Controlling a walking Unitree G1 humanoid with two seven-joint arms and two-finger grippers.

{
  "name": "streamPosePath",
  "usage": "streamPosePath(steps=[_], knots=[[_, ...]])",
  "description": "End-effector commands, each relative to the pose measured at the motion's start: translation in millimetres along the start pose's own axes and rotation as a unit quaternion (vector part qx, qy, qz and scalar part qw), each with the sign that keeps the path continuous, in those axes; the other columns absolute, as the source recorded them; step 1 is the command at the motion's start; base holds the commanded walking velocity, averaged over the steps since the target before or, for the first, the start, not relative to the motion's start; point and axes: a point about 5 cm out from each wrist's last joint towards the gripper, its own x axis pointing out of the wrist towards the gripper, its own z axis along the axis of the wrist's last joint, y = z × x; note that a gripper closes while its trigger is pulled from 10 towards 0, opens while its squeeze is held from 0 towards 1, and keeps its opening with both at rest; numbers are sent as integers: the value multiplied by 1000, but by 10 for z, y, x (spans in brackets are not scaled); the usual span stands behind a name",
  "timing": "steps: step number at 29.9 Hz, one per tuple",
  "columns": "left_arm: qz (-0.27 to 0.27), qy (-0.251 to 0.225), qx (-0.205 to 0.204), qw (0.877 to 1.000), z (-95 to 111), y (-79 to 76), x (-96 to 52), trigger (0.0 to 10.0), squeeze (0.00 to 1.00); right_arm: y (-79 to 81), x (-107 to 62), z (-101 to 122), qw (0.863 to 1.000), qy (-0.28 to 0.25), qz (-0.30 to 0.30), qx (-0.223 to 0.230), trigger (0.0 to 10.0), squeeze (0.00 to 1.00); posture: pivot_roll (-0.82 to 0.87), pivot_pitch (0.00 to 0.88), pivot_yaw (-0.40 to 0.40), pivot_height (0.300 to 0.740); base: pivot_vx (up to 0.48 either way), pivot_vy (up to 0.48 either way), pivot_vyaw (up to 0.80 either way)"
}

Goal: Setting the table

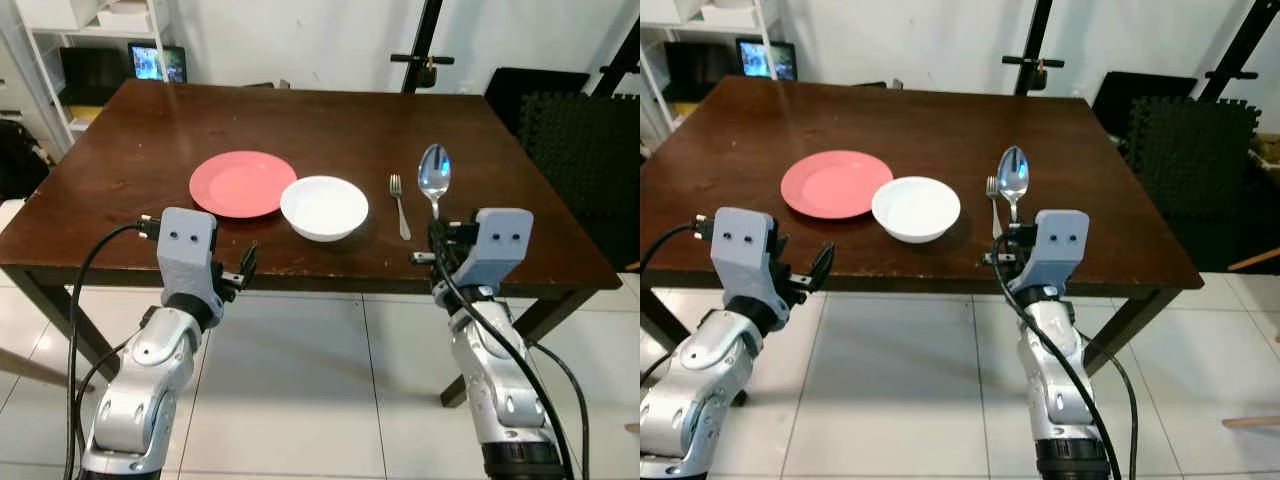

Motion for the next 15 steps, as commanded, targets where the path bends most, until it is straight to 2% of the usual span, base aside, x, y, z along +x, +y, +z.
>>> streamPosePath(steps=[1, 11, 15], knots=[[-2, 5, 0, 1000, -26, -1, 3, 10000, 0, -54, -4, -10, 1000, 0, -11, 1, 10000, 0, 74, 147, 33, 740, 480, 0, 0], [-6, 1, 9, 1000, -21, -7, 1, 10000, 0, -56, -15, -40, 1000, 4, -14, 0, 10000, 0, 75, 150, 36, 740, 480, 0, 0], [-9, 1, 11, 1000, -17, -21, 1, 10000, 0, -63, -24, -53, 1000, 6, -15, 0, 10000, 0, 75, 149, 37, 740, 337, 0, 0]])
